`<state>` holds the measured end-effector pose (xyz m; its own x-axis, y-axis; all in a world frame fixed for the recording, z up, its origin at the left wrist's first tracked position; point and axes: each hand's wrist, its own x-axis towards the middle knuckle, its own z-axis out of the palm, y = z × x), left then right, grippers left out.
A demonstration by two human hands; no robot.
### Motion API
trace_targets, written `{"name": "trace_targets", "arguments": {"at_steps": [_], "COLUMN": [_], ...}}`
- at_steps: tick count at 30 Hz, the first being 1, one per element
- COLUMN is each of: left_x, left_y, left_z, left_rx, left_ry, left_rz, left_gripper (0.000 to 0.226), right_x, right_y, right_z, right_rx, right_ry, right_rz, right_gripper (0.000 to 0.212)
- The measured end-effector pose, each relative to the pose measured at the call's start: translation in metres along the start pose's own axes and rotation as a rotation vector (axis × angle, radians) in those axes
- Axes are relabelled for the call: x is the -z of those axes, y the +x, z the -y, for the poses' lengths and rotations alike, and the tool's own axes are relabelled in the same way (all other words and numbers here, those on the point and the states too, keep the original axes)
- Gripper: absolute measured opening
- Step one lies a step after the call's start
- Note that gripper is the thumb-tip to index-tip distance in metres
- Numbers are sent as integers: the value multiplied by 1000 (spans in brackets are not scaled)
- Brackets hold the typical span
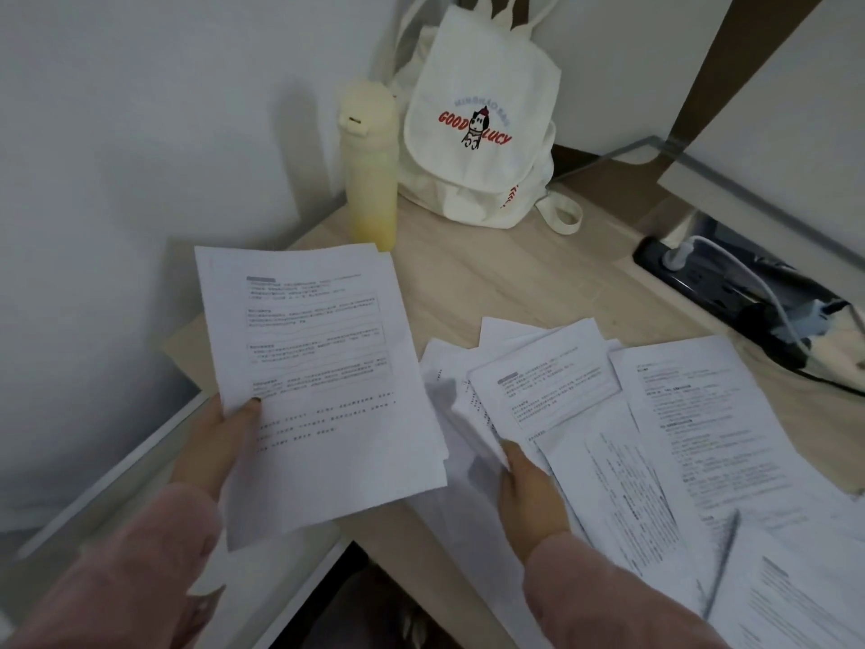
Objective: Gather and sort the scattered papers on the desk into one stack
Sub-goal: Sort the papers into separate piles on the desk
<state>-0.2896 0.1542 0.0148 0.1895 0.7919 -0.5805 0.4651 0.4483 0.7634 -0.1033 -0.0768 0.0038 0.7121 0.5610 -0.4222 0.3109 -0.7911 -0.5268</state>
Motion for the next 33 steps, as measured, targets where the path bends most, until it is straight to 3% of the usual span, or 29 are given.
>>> {"name": "trace_targets", "arguments": {"at_steps": [4,11,14,19,22,24,25,30,33], "left_x": [8,-7,-19,-39,-45,-45,-45,-44,-46], "left_y": [-1,-9,-18,-30,-34,-35,-35,-32,-30], "left_z": [5,0,-5,2,15,23,25,31,35], "left_rx": [-5,-28,-52,-34,45,77,87,152,142], "left_ry": [44,25,-14,-58,-119,-151,-160,-234,-288], "left_rz": [47,126,183,308,322,323,324,321,283], "left_gripper": [34,33,26,25,28,29,30,39,32], "right_x": [29,92,100,55,28,10,3,0,3], "right_y": [5,2,3,16,15,15,15,25,30], "right_z": [16,65,79,89,101,99,96,60,33], "right_rx": [-219,-77,-29,-28,-59,-61,-50,-24,57], "right_ry": [441,694,738,714,830,760,711,536,129], "right_rz": [-138,-348,-347,-83,331,516,533,267,145], "right_gripper": [35,33,33,43,54,60,59,46,51]}}
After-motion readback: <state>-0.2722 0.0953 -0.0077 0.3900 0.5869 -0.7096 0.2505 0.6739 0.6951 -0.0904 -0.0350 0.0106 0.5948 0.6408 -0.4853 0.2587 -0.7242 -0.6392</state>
